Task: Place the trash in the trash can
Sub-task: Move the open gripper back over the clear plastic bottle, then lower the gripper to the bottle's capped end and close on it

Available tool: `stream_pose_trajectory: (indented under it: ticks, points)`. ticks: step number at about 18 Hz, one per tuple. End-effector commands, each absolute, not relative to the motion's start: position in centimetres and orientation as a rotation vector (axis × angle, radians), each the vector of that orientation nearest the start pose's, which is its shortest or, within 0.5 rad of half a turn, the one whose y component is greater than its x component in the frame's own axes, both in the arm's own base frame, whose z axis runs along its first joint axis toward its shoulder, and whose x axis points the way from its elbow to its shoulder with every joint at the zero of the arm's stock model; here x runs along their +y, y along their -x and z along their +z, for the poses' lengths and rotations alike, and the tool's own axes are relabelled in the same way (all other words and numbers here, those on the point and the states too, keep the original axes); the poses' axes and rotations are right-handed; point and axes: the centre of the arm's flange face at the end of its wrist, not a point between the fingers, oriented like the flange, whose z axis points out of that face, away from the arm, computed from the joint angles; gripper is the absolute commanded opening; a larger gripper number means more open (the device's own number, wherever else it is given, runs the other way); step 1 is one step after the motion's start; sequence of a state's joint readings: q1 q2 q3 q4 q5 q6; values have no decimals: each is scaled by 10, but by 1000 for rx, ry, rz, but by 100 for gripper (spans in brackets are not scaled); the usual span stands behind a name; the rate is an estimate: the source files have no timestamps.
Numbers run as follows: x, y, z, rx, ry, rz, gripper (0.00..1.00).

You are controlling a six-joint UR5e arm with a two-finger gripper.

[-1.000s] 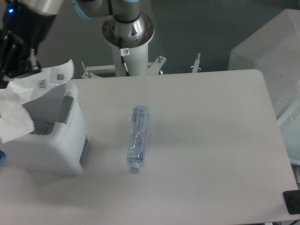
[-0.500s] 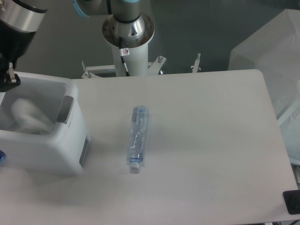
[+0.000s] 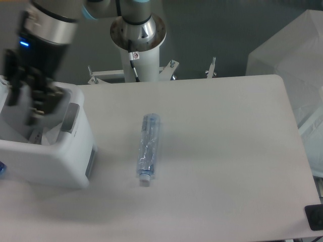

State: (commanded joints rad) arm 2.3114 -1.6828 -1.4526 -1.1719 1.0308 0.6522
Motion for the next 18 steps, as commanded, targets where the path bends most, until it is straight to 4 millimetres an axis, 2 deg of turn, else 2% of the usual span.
stream_pose_trajectory:
  ticks: [3, 5, 8, 12, 16, 18]
  points:
    - [522, 289, 537, -149, 2517, -231, 100]
    - [513, 307, 529, -232, 2528, -252, 100]
    - [509, 333, 497, -319, 2607, -286, 100]
    - [501, 344, 455, -404, 2806, -272, 100]
    - [503, 349, 408, -438, 2911, -322, 100]
    - [510, 348, 383, -432, 2985, -318, 100]
